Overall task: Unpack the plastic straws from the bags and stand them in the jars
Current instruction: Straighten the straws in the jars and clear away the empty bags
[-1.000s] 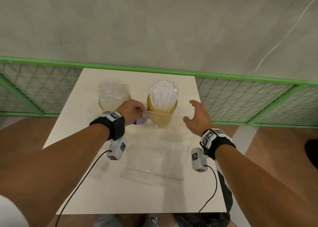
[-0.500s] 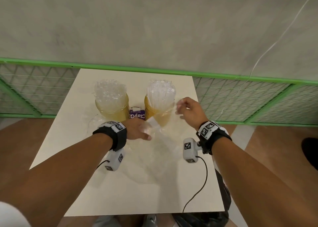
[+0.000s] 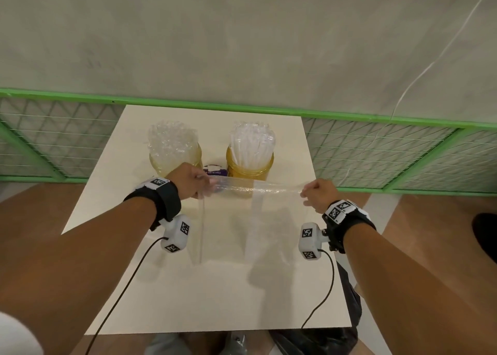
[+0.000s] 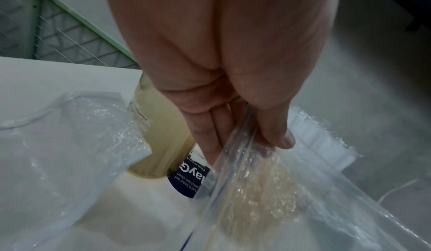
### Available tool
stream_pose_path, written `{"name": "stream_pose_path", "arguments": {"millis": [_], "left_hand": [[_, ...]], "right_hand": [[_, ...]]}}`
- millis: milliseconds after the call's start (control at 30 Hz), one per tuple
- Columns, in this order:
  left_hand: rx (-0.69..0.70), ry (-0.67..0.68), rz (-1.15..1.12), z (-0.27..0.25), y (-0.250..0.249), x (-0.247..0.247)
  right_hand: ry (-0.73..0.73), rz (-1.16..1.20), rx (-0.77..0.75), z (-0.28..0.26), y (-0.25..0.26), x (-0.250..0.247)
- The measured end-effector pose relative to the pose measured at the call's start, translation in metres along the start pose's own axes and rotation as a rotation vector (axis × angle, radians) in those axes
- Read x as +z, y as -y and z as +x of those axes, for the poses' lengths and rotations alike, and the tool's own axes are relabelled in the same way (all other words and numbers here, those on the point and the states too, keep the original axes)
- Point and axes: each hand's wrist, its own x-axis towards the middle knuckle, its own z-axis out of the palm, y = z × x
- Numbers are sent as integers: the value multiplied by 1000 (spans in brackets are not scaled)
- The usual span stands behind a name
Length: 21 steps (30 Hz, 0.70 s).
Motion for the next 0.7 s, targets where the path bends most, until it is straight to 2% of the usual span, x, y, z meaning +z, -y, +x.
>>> {"name": "stream_pose_path", "arguments": {"millis": [100, 167, 200, 233, 300, 367, 433, 500, 567, 633, 700], "left_hand": [[19, -10, -25, -1, -6, 3], [70, -39, 72, -5, -17, 6], [107, -37, 133, -9, -24, 9], [163, -27, 192, -11, -32, 12], [267, -1, 318, -19, -50, 18], [300, 65, 291, -21, -67, 26], [321, 152, 238, -24, -84, 38], [385, 182, 300, -26, -95, 49], [391, 150, 320, -25, -97, 56], [332, 114, 296, -25, -91, 53], [264, 132, 402, -26, -76, 44]], "right_hand": [[39, -388, -4, -4, 0, -1], [64, -647, 4, -12, 3, 0], [58, -683, -13, -16, 4, 1], [36, -656, -68, -20, 5, 3], [27, -517, -270, -25, 8, 10], [119, -365, -419, -31, 24, 19], [260, -286, -472, -36, 44, 28], [330, -295, -528, -36, 57, 36], [344, -193, -540, -35, 61, 38], [338, 8, -532, -39, 59, 32], [280, 187, -496, -43, 53, 21]]}}
